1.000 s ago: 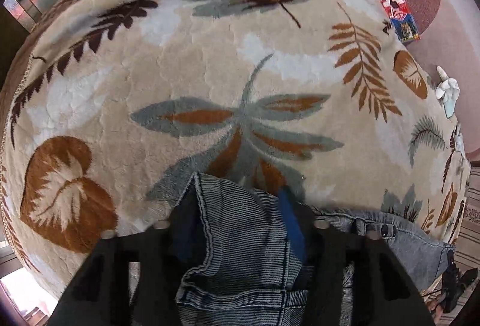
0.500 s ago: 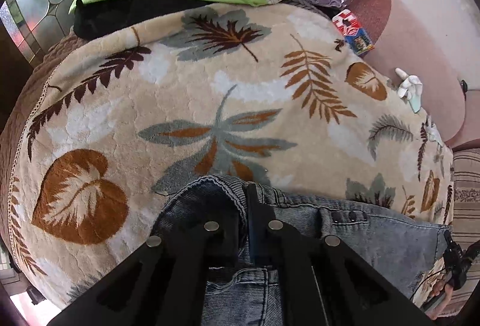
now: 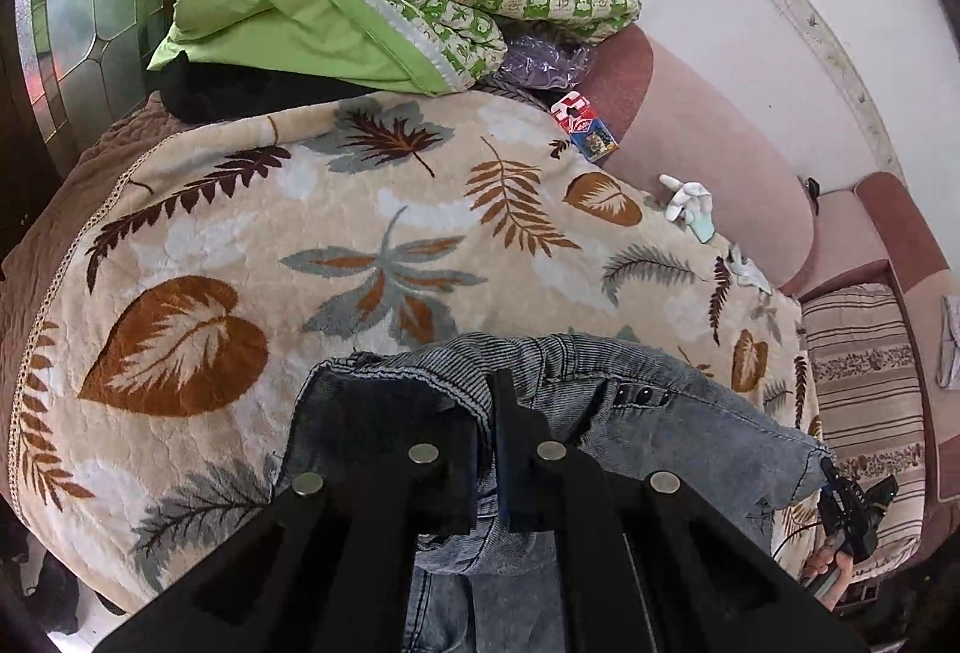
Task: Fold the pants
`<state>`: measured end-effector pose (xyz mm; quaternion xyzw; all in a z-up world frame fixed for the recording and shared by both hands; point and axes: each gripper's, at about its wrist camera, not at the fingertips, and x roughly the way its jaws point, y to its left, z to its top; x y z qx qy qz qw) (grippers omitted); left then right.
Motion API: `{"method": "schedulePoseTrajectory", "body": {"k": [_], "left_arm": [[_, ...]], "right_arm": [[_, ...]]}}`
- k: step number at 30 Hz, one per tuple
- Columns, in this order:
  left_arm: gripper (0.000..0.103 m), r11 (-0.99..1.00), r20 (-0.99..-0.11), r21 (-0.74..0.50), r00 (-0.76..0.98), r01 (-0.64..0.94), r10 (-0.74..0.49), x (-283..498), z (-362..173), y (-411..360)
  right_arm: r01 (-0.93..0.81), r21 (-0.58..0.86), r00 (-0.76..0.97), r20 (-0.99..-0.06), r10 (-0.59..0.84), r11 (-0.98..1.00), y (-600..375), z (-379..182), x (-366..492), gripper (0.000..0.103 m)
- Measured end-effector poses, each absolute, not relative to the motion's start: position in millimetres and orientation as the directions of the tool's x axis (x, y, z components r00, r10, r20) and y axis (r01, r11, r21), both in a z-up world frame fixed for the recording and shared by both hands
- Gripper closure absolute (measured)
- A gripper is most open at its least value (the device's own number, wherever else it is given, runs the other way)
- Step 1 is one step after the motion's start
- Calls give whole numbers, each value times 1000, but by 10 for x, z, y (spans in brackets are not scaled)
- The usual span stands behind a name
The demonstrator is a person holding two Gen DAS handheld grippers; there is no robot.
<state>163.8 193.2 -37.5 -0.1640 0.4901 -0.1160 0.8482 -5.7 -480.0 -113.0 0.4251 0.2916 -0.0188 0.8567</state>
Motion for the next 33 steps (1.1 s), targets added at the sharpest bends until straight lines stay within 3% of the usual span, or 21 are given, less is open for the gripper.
{"method": "schedulePoseTrajectory", "body": {"k": [10, 17, 23, 28, 30, 31, 32, 33], "left_arm": [[99, 914, -794, -401, 477, 56, -378, 691, -647, 2348], [99, 933, -868, -358, 353, 41, -348, 172, -1231, 2452], [94, 940, -922, -339, 212, -42, -323, -12, -1810, 2549], [90, 950, -931, -308, 217, -43, -292, -1, -1718, 2542], [90, 956, -933, -290, 234, -38, -274, -4, -1638, 2533], [90, 960, -935, -278, 241, -36, -261, 9, -1604, 2528], [89, 964, -937, -265, 245, -38, -248, 15, -1587, 2531], [89, 966, -940, -255, 245, -46, -236, 10, -1579, 2543]], "right_arm": [[239, 726, 849, -478, 224, 645, -4715, -1088, -917, 84], [270, 605, 754, -617, 226, 749, -4658, -1184, -1396, 84], [318, 505, 555, -785, 275, 802, -4814, -1398, -1667, 81], [335, 435, 573, -798, 186, 835, -5006, -1199, -1828, 79], [334, 459, 615, -768, 178, 824, -5069, -1075, -1819, 71], [332, 468, 636, -752, 172, 819, -5090, -1028, -1800, 50], [337, 473, 655, -739, 159, 814, -5102, -989, -1765, 22], [348, 469, 672, -729, 134, 812, -5096, -961, -1715, 18]]}}
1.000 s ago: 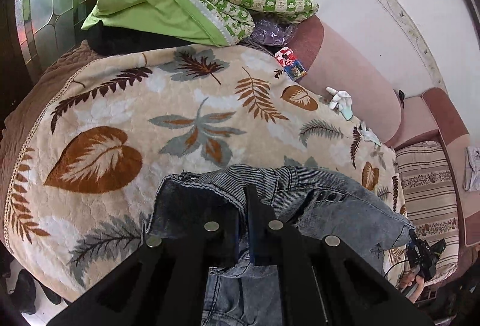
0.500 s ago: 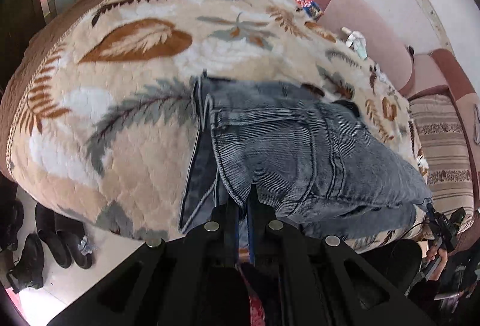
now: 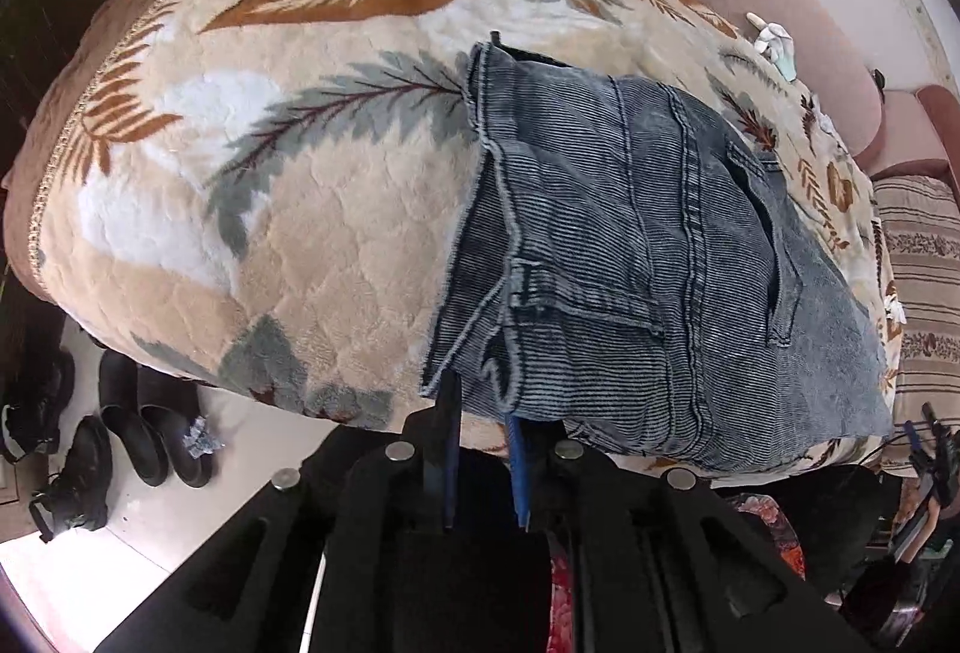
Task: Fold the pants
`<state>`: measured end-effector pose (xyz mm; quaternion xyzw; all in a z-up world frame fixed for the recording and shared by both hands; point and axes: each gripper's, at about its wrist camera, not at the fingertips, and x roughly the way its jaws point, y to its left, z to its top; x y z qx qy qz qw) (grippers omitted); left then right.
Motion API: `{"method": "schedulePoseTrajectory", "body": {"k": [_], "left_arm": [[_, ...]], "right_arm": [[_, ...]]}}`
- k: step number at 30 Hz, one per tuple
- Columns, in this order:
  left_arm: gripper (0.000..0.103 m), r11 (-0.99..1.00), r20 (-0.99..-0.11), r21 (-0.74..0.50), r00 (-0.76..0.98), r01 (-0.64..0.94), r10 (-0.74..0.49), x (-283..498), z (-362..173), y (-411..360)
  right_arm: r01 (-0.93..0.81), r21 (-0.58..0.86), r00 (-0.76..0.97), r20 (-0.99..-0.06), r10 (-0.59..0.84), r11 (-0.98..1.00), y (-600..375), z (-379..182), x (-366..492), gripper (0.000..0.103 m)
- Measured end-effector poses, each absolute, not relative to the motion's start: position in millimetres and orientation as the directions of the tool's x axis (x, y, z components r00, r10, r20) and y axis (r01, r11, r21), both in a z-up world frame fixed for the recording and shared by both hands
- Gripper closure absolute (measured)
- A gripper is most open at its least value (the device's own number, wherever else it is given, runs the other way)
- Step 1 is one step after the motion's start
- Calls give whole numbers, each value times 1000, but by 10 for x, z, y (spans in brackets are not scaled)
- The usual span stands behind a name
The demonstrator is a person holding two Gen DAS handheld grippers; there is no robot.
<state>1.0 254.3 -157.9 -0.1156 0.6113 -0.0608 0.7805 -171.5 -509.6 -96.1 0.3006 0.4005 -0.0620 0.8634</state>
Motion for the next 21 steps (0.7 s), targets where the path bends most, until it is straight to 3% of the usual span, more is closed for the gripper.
{"method": "schedulePoseTrajectory", "body": {"k": [6, 10, 12, 17, 21], "left_arm": [[89, 973, -942, -211, 285, -95, -176, -9, -1396, 2679], [88, 975, -911, -217, 371, -56, -181, 14, -1104, 2531], [83, 972, -891, -236, 402, -11, -212, 39, -995, 2355], [53, 949, -858, -271, 406, 161, -314, 21, -885, 1782], [47, 934, -844, -236, 420, 270, -334, -114, -798, 1330]], "right_arm": [[357, 527, 667, -722, 184, 772, -4903, -1029, -1161, 18], [227, 561, 662, -689, 296, 796, -4316, -972, -733, 18], [134, 549, 642, -682, 349, 825, -3910, -942, -510, 18], [-68, 513, 563, -688, 457, 856, -2972, -953, -50, 18], [-162, 517, 473, -707, 526, 841, -2456, -1089, 281, 21]]}}
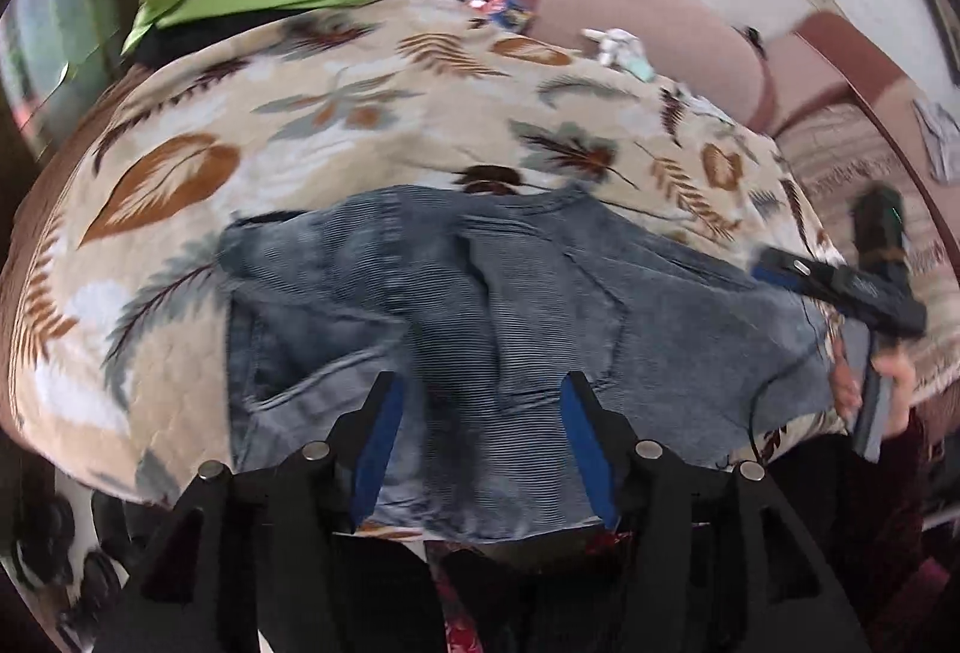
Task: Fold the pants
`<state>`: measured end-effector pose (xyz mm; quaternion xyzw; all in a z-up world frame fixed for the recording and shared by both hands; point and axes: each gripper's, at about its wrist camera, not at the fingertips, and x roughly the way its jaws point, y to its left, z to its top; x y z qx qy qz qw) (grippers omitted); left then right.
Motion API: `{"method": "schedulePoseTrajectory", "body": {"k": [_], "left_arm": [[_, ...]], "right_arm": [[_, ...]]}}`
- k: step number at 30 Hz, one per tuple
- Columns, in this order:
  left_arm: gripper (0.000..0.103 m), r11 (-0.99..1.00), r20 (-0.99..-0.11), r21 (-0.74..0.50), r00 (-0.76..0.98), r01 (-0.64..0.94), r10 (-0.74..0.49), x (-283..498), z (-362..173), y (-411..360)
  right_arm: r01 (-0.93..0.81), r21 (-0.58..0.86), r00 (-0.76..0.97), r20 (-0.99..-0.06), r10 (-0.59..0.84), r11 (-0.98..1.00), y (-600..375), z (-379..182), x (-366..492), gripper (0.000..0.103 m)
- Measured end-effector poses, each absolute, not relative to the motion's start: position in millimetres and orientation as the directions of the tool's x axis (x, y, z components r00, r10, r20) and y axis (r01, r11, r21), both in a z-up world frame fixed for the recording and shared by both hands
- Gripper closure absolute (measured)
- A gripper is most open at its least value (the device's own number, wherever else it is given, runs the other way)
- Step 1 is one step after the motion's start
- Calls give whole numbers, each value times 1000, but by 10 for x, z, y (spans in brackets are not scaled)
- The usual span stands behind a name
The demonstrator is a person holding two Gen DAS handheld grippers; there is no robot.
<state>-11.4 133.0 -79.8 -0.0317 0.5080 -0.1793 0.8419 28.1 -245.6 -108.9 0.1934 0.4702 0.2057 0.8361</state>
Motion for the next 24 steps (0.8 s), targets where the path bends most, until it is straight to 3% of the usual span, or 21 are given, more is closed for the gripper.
{"method": "schedulePoseTrajectory", "body": {"k": [7, 18, 24], "left_arm": [[47, 881, -827, -295, 364, 370, -429, -185, -899, 871], [47, 801, -841, -361, 204, 478, -501, -171, -1363, 117], [47, 832, -896, -282, 180, 478, -407, -96, -1673, -107]], "right_arm": [[-124, 586, 370, -722, 585, 801, -2259, -1435, 749, 38], [49, 499, 454, -783, 425, 865, -3440, -1135, 81, 38], [157, 428, 465, -827, 316, 890, -3945, -1200, -383, 38]]}}
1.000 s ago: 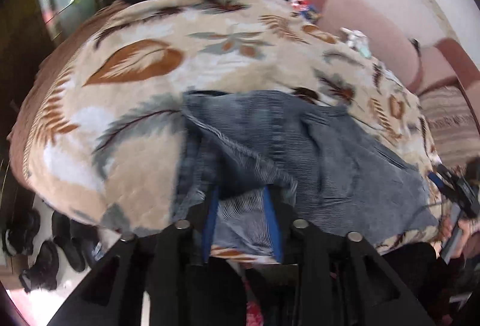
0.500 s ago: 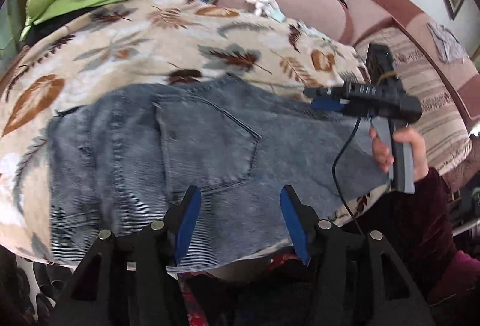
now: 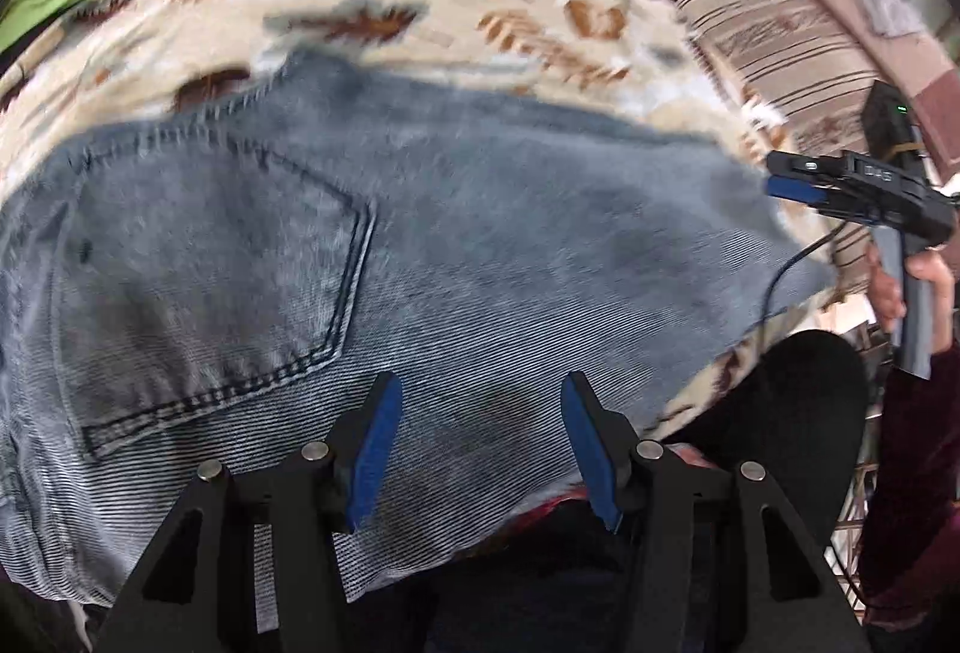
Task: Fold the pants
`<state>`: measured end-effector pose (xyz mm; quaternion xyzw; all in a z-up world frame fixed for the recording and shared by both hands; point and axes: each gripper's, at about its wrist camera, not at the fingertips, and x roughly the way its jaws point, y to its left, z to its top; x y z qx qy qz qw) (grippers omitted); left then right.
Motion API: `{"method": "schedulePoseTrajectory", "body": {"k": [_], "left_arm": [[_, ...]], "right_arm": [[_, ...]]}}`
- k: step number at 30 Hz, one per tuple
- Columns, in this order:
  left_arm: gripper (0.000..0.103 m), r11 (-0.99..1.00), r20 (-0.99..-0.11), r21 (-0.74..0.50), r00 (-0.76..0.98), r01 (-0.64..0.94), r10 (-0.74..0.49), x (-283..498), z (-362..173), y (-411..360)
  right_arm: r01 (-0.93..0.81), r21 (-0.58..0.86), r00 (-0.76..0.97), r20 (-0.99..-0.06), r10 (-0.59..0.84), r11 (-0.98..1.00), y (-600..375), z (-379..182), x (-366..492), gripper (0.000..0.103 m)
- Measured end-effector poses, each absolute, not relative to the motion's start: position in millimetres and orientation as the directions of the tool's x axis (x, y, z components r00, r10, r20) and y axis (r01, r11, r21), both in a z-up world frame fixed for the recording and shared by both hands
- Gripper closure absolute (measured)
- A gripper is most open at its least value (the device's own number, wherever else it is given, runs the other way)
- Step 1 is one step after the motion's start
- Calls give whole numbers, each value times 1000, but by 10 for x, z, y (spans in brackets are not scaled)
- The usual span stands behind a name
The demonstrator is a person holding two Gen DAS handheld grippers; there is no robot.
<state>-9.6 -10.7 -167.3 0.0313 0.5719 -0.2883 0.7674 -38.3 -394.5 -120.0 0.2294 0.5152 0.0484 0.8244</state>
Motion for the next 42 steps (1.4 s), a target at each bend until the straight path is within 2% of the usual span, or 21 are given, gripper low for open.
{"method": "schedulePoseTrajectory", "body": {"k": [4, 6, 11, 17, 23, 29, 37, 42], "left_arm": [[47, 833, -892, -303, 170, 463, -419, -105, -1710, -32], [47, 838, -894, -293, 179, 460, -411, -127, -1682, 7], [47, 839, -882, -309, 195, 447, -429, -117, -1628, 91], [47, 832, -873, -326, 196, 449, -447, -102, -1592, 155], [47, 823, -874, -337, 172, 458, -454, -85, -1643, 161], [47, 825, -868, -358, 170, 438, -467, -6, -1646, 245], [47, 834, -878, -337, 176, 436, -446, -11, -1663, 250], [47, 853, -891, -316, 179, 416, -417, -31, -1658, 348]], "right_arm": [[267, 389, 390, -880, 270, 882, -4103, -1590, -338, 37], [261, 373, 402, -880, 251, 890, -4064, -1529, -312, 36], [71, 443, 452, -813, 367, 894, -3619, -1167, -82, 36], [-126, 476, 344, -802, 489, 870, -2706, -1177, 393, 36], [-175, 477, 232, -830, 507, 861, -2289, -1440, 765, 36], [-201, 550, 174, -795, 582, 811, -2022, -1547, 1071, 36], [-158, 698, 72, -697, 713, 699, -1815, -1850, 1462, 36], [-110, 825, 48, -552, 832, 554, -1962, -2042, 1548, 36]]}}
